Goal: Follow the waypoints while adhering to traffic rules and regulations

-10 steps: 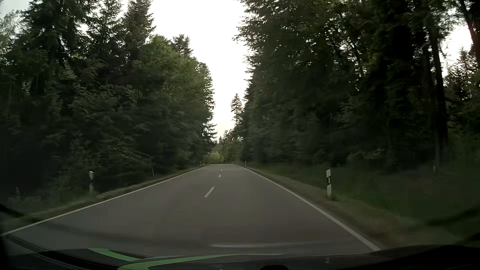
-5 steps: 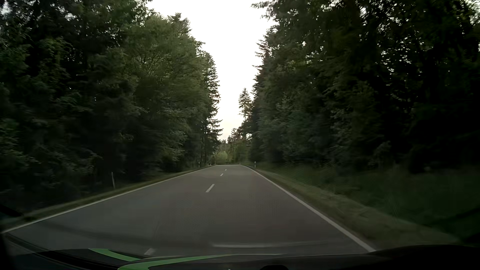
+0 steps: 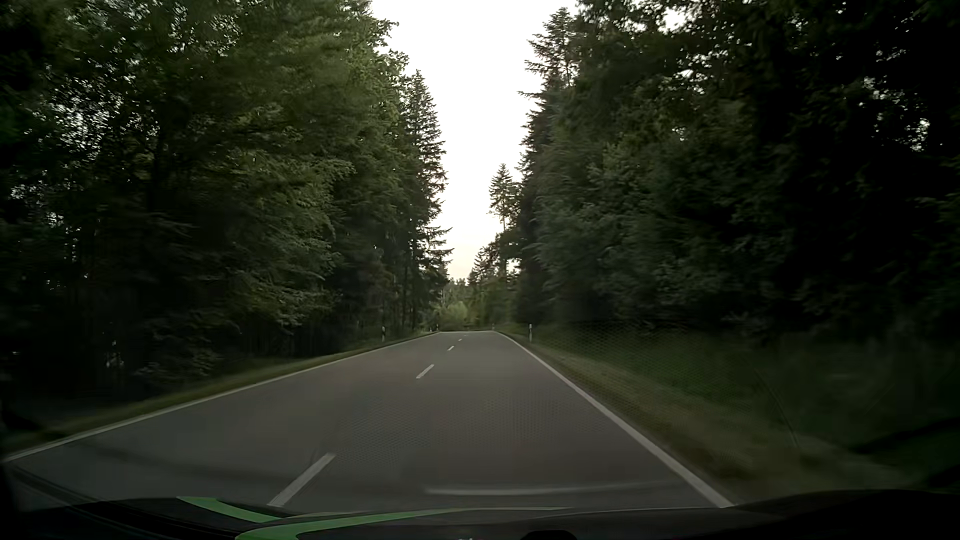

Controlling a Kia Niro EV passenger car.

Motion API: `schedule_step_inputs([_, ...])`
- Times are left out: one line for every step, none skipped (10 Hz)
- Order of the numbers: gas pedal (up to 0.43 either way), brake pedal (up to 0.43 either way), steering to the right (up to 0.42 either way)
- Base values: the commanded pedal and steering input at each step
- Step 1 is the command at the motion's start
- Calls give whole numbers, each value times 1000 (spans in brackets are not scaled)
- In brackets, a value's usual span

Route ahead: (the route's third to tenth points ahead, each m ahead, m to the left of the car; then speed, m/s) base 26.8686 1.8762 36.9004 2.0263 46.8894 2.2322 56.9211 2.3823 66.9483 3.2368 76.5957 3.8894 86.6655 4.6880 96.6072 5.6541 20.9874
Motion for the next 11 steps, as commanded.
schedule_step_inputs([130, 0, -14])
schedule_step_inputs([130, 0, -12])
schedule_step_inputs([118, 0, -9])
schedule_step_inputs([87, 0, -9])
schedule_step_inputs([59, 0, -8])
schedule_step_inputs([47, 0, -8])
schedule_step_inputs([28, 0, -8])
schedule_step_inputs([20, 0, -6])
schedule_step_inputs([20, 0, -5])
schedule_step_inputs([20, 0, -4])
schedule_step_inputs([20, 0, -4])
